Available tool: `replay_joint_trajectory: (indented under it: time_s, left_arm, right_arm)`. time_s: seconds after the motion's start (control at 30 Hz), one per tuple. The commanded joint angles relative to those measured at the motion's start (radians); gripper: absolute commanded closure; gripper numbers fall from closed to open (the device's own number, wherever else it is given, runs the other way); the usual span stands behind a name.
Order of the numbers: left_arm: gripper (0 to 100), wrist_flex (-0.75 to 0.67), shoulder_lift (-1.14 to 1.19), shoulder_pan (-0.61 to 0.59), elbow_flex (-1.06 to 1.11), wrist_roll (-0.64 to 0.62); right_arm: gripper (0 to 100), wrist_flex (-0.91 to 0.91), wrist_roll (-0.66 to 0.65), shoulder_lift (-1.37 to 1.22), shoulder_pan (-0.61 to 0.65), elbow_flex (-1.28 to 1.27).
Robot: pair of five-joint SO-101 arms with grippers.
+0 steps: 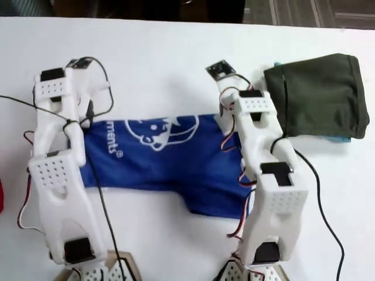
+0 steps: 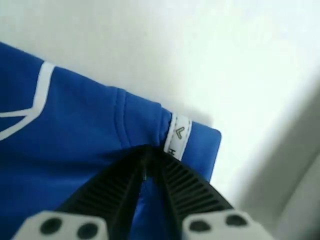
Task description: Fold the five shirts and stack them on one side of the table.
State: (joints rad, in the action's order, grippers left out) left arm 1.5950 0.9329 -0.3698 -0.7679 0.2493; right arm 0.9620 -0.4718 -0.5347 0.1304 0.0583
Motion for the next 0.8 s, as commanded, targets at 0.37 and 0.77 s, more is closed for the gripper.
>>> replay_joint_trajectory:
  time_s: [0.37,0.77]
  left_arm:
    - [97,0.195,0.107,-0.018,-0.412,0.02]
    - [97,0.189,-0.353,-0.018,0.088,0.051]
  right_arm:
    - [97.9,0.237,0.008,0.211,0.05,0.141]
    - [97.5,0.234,-0.003,0.8,0.148,-0.442]
